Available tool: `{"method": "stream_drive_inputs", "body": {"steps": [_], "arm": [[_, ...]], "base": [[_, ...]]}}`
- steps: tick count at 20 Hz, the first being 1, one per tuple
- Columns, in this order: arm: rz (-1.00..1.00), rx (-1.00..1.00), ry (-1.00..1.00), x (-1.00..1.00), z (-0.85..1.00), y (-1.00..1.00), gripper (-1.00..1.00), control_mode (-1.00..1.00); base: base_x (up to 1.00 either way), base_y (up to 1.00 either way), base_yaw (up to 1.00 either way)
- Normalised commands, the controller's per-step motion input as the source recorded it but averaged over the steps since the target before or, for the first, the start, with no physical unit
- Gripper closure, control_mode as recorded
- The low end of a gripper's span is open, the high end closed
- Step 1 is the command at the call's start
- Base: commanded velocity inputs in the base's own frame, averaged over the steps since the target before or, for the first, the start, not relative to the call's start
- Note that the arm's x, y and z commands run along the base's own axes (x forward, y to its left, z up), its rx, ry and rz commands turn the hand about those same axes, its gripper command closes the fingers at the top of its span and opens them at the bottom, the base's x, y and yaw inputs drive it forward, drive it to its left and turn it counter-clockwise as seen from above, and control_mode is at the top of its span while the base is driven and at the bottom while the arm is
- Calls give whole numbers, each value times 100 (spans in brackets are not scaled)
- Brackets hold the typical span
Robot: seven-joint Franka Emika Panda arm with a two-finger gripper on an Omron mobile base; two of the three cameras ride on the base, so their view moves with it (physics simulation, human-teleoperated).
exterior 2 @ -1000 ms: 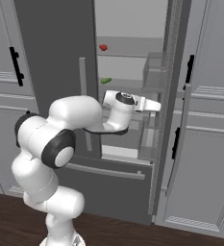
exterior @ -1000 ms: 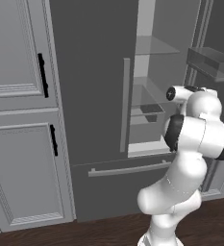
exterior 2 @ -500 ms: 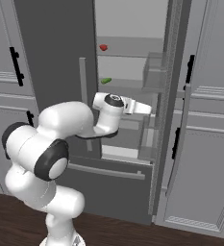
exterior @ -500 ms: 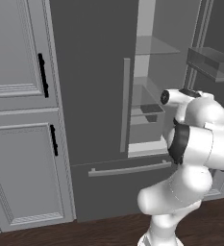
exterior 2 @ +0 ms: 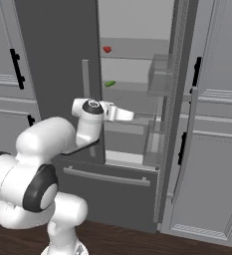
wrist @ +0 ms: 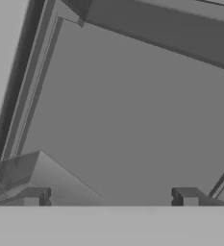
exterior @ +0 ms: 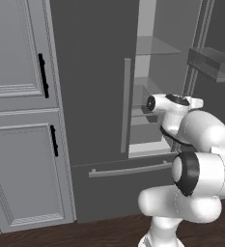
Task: Take the strawberry from the fridge and place it on top of the pancake, located on the dining counter.
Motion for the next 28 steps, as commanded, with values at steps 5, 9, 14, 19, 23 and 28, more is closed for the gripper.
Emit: {"method": "stream_drive_inputs", "body": {"steps": [5, 9, 14, 19, 23, 28], "arm": [[0, 1, -3, -31, 0, 80, -100, -100], [14, 8, 0, -32, 0, 79, -100, -100], [29, 10, 1, -40, 15, 58, -100, -100], [27, 10, 1, -29, 30, 37, -100, -100], [23, 11, 11, -19, 59, 23, -100, -100], [20, 12, 12, -7, 23, 40, -100, -100]], "base": [[0, 0, 0], [0, 0, 0], [0, 0, 0], [0, 0, 0], [0, 0, 0], [0, 0, 0]]}}
